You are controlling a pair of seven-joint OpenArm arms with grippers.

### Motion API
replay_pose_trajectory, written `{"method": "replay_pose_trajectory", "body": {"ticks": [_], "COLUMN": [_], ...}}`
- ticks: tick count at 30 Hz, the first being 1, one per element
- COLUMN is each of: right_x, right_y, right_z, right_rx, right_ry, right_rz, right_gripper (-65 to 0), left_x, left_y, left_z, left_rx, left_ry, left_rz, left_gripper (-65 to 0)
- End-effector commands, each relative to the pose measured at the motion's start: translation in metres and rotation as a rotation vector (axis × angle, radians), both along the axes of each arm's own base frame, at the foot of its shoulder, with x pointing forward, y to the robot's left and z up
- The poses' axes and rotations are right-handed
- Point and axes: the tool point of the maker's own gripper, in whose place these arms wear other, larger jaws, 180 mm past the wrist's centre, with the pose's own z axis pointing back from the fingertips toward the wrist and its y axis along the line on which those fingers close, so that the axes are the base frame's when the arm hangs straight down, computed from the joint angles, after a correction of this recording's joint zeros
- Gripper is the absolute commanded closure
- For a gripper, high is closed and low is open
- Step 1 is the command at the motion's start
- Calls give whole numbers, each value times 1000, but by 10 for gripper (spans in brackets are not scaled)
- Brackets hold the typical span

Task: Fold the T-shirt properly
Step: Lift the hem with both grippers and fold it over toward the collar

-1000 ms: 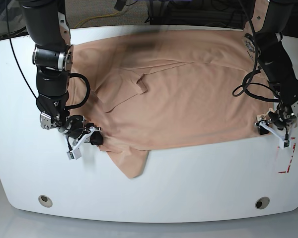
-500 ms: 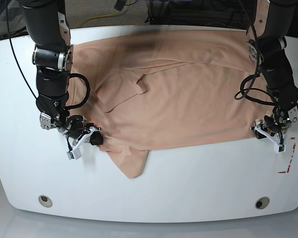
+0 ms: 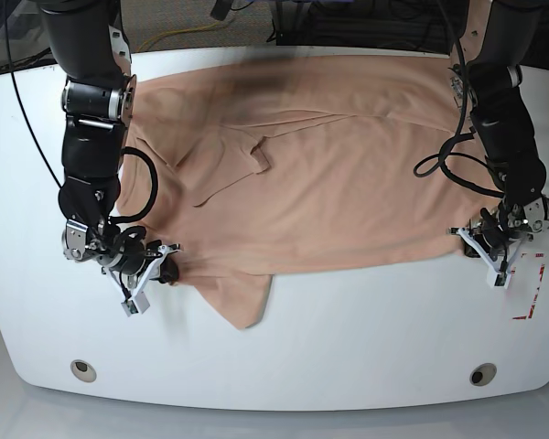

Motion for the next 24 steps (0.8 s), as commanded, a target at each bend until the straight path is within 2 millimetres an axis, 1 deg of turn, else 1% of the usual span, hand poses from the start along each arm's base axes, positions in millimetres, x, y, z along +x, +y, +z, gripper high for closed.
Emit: {"method": "replay_pose_trajectory", "body": {"ticks": [1,4,6,7,9,11,13,18,20,21,24], "right_x": [24,26,21,19,14,6,-1,-25,-35,-40,-54], "right_y": [-9,-11,-13,-13,-13,-13,-12,-10,-18,-21,-33], "right_z": [53,77,81,89,94,100,102,101,98,96,94], "right_rx": [-51,-116,-151,-178,-213,-250,-278,-337,-350,-352,-361], "right_ry": [-121,-158,-157,-170,-178,-190,-196,-205,-191,-183,-167], "right_rz": [19,41,52,59,70,80,89,109,89,79,47], "right_gripper": [0,0,0,0,0,0,0,0,0,0,0], "left_x": [22,21,21,18,11,5,-3,-26,-37,-41,-62], "left_y": [9,10,10,10,10,14,16,22,19,16,11], "left_z": [44,61,70,73,74,81,84,93,94,98,101], "left_rx": [41,88,112,130,154,194,227,319,349,364,419], "left_ry": [-108,-107,-111,-107,-99,-104,-101,-78,-60,-66,-49], "left_rz": [-7,-34,-56,-69,-85,-84,-84,-79,-78,-77,-79], "left_gripper": [0,0,0,0,0,0,0,0,0,0,0]}}
